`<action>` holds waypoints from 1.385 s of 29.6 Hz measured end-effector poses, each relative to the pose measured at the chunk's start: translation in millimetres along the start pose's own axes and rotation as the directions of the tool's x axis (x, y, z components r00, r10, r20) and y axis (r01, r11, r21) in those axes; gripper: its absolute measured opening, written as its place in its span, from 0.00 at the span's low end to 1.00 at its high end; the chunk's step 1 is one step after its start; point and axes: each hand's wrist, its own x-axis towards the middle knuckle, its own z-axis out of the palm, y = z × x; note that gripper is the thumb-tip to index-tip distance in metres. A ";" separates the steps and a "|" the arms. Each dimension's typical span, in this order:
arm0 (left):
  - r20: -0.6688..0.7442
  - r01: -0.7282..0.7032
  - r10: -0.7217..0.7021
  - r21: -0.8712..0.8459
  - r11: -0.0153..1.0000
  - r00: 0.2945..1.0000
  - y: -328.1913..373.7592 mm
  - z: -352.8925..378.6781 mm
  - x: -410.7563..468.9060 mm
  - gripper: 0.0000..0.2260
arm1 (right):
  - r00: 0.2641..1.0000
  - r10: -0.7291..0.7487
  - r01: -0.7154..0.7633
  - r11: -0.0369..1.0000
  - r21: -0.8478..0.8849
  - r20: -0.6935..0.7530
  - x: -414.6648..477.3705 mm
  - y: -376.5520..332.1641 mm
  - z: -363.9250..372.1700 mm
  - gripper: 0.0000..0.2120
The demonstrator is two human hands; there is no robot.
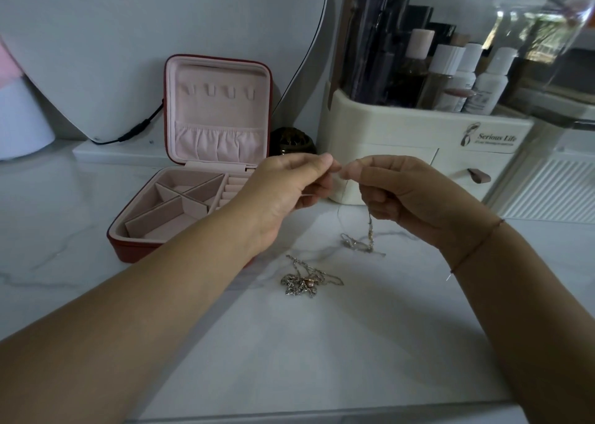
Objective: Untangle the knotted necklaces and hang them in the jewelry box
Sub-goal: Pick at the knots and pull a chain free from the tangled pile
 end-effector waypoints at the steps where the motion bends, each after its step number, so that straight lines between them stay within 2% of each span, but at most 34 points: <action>1: 0.012 0.003 -0.003 0.065 0.998 1.000 -1.4 1.2 -0.8 0.06 | 1.000 -0.009 0.009 1.000 0.029 0.004 0.2 0.3 -0.4 0.11; 3: 0.040 0.010 -0.017 0.160 0.987 0.999 -4.0 4.4 -2.6 0.04 | 1.000 -0.023 0.023 0.996 0.087 0.002 0.4 0.0 -1.0 0.10; 8: 0.104 -0.007 -0.022 0.269 0.963 0.994 -8.3 8.0 -3.8 0.06 | 0.998 -0.055 0.049 0.973 0.224 0.019 -0.2 -3.5 -0.6 0.14; 17: 0.190 -0.061 0.014 0.246 0.967 0.982 -12.4 12.3 -6.6 0.07 | 0.995 -0.095 0.092 0.943 0.321 -0.006 0.0 -5.4 0.1 0.18; 23: 0.188 -0.089 0.039 0.265 0.960 0.981 -12.3 14.2 -6.7 0.04 | 0.995 -0.100 0.096 0.936 0.339 -0.006 0.9 -5.3 -0.8 0.18; 31: 0.048 -0.137 0.129 0.286 0.948 0.991 -5.2 5.0 -1.8 0.03 | 0.989 0.037 -0.010 0.984 0.179 -0.146 3.2 1.5 -10.2 0.10; 34: 0.033 -0.091 0.086 0.222 0.971 0.996 -3.8 4.7 -0.1 0.06 | 0.989 0.060 -0.046 0.994 0.100 -0.138 2.3 3.1 -9.8 0.09; 37: 0.075 0.019 -0.023 0.052 0.998 0.997 -1.2 4.0 1.5 0.09 | 0.992 0.070 -0.067 0.997 0.026 -0.109 1.5 2.4 -8.0 0.08; 41: 0.118 0.133 -0.115 -0.160 0.978 0.986 0.7 3.0 4.9 0.12 | 0.996 0.086 -0.086 0.995 -0.053 -0.003 0.2 0.5 -7.2 0.16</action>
